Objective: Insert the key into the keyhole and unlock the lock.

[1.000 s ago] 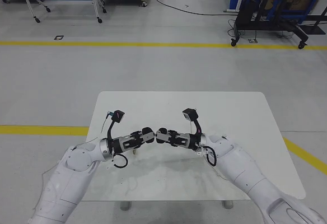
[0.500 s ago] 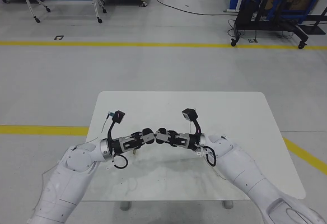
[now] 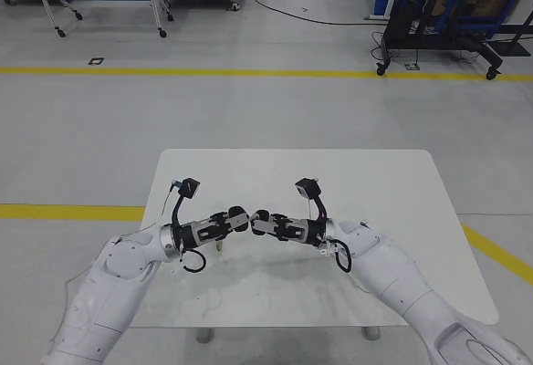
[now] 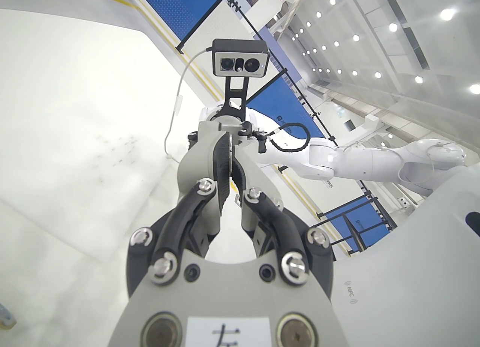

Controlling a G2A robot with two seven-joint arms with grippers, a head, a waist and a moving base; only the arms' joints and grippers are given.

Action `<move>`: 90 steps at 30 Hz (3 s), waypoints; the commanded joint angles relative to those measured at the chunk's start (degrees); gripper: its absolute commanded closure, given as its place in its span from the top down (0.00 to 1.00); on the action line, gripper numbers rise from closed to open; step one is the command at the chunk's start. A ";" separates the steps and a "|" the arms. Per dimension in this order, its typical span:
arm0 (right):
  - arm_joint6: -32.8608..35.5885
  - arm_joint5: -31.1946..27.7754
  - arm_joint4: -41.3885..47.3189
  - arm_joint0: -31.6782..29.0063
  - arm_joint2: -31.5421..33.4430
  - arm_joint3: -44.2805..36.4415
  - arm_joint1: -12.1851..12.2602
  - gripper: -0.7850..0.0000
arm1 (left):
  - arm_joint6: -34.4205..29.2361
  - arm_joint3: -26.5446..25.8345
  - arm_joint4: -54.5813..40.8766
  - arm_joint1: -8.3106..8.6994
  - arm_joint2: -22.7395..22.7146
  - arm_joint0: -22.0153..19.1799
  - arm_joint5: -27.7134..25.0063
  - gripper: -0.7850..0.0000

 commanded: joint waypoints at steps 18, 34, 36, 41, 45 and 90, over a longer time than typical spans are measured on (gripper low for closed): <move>5.71 10.28 -10.75 -4.36 7.70 -10.16 4.57 0.46 | -8.22 -1.48 3.15 1.43 0.14 -0.20 2.81 0.00; 6.95 14.24 -9.04 -4.69 5.92 -11.68 4.61 0.04 | -7.45 -1.35 3.41 1.82 1.71 -0.62 1.56 0.00; 7.35 14.17 -8.47 -4.39 5.63 -11.39 4.55 0.00 | -7.35 -1.30 3.39 1.87 1.81 -0.69 1.53 0.00; 8.25 14.16 -7.54 -3.69 4.91 -10.67 4.39 0.00 | -7.19 -1.05 3.52 1.99 2.27 -0.91 1.50 0.00; 8.79 13.93 -7.03 -3.23 4.43 -10.12 4.28 0.00 | -6.88 -0.88 3.25 2.06 2.53 -1.11 1.60 0.00; -2.88 0.00 -0.60 -10.57 26.21 -3.34 9.83 0.00 | 16.49 -10.54 66.84 2.43 3.74 7.29 29.58 0.76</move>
